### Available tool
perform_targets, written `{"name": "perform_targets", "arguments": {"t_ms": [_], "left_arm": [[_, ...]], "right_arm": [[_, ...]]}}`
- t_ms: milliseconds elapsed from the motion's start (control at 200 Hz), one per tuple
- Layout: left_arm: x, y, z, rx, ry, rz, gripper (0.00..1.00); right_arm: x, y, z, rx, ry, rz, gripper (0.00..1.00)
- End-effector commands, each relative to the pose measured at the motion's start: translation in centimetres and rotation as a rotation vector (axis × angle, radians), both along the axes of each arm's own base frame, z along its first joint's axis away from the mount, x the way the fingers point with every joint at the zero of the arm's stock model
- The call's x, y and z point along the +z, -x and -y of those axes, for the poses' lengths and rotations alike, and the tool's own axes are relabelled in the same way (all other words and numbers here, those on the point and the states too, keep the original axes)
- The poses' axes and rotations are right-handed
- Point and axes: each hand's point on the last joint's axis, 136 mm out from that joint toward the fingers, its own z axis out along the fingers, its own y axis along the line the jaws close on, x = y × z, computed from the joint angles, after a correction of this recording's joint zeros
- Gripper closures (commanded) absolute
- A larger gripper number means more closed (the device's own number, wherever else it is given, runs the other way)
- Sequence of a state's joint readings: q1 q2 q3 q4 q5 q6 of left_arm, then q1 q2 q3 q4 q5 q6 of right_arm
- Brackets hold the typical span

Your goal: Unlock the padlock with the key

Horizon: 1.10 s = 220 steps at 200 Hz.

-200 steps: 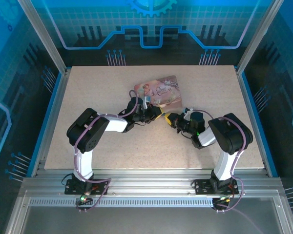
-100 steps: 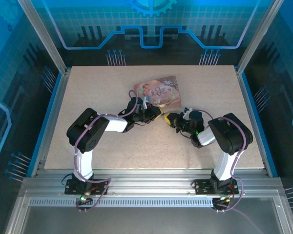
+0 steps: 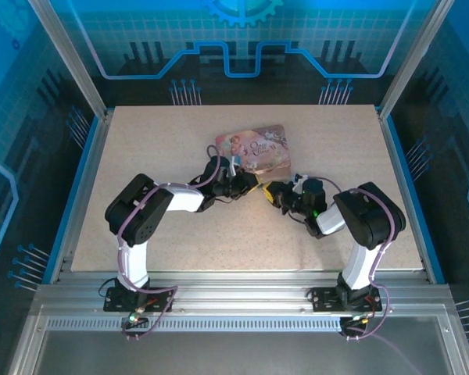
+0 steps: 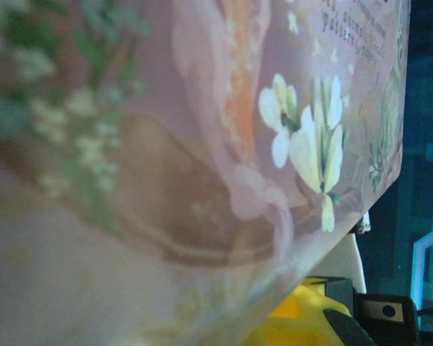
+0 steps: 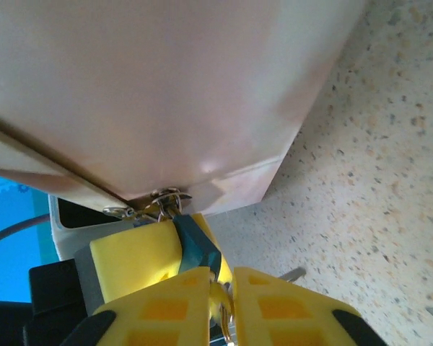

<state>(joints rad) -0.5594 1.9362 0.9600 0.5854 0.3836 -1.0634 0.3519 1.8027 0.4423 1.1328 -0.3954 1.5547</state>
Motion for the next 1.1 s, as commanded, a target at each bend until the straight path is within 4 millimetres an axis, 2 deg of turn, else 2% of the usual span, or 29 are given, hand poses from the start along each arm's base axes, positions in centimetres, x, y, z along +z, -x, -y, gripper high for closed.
{"name": "perform_targets", "arguments": {"t_ms": [0,130,230,425,630,846,1096], "left_arm": [[2.9,2.4,1.5,-0.115,0.032,0.011,1.00],[3.0,2.3,1.2,-0.100,0.005,0.004,1.00],[3.3,2.2,0.8,-0.076,-0.013,-0.002,1.00],[3.4,2.3,0.0,-0.041,-0.067,-0.019,1.00],[3.9,2.6,-0.6,0.004,-0.112,-0.023,1.00],[4.4,3.1,-0.7,0.030,-0.141,-0.027,1.00],[5.3,3.3,-0.8,0.051,-0.142,-0.029,1.00]], "right_arm": [[-0.3,1.2,0.8,0.008,0.058,0.002,0.81],[-0.4,2.4,1.9,0.035,0.136,-0.017,0.75],[-0.5,3.8,2.5,0.082,0.232,-0.039,0.74],[0.7,5.9,4.3,0.131,0.405,-0.016,0.73],[1.5,7.0,5.5,0.163,0.528,0.010,0.73],[2.5,7.5,5.0,0.251,0.660,0.067,0.73],[3.1,8.2,3.0,0.361,0.803,0.165,0.73]]}}
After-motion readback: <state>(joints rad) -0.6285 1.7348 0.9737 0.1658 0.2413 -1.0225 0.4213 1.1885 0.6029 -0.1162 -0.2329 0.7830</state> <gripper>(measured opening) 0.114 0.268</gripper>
